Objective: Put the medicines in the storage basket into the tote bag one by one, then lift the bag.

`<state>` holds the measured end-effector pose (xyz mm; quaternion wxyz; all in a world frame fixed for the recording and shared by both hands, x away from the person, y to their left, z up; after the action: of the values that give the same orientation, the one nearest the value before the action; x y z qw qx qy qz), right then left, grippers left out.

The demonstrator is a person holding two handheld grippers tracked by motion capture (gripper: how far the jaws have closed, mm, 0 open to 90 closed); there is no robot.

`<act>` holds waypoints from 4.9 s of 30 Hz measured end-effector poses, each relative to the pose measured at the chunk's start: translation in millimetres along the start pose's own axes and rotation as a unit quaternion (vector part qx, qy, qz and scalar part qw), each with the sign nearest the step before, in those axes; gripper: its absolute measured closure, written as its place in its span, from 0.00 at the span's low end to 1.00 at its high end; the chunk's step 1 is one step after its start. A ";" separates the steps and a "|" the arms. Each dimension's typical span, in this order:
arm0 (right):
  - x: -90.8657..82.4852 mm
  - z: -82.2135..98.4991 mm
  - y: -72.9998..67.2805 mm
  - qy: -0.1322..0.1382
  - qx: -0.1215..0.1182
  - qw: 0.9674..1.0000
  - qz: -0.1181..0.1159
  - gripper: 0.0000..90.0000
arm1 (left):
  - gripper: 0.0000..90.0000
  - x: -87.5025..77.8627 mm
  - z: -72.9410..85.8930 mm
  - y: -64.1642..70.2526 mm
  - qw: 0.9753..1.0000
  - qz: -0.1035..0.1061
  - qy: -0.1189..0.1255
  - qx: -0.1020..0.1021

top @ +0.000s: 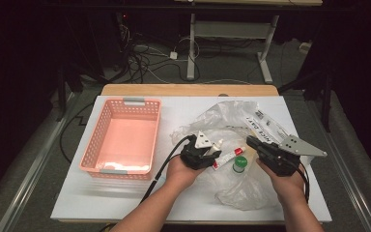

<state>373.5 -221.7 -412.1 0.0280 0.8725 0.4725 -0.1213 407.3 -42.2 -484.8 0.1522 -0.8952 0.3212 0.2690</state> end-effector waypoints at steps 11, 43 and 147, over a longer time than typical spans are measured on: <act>1.4 0.7 -0.1 -0.002 -0.003 1.000 -0.001 0.99 | 0.65 31.6 -9.6 5.5 1.000 -0.020 0.005 0.013; 1.8 2.0 0.5 -0.004 0.001 1.000 0.000 0.99 | 0.46 5.7 -0.2 18.7 1.000 0.014 0.015 0.006; 13.2 -42.1 -10.8 0.043 -0.030 0.999 0.010 1.00 | 0.98 -111.5 -44.6 -30.2 0.976 -0.032 0.214 -0.021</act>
<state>379.3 -198.1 -373.8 0.0352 0.8803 0.4679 -0.0691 372.0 15.5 -381.1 0.0700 -0.9448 0.3116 0.0728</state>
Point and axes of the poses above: each handheld gripper's, and its own axes: x roughly forward along the jaws, z roughly out of its underside, y roughly to its right, the point moved 6 cm from there along x, roughly forward along the jaws, and after that the axes turned 15 degrees about -z, right-handed, at the moved point
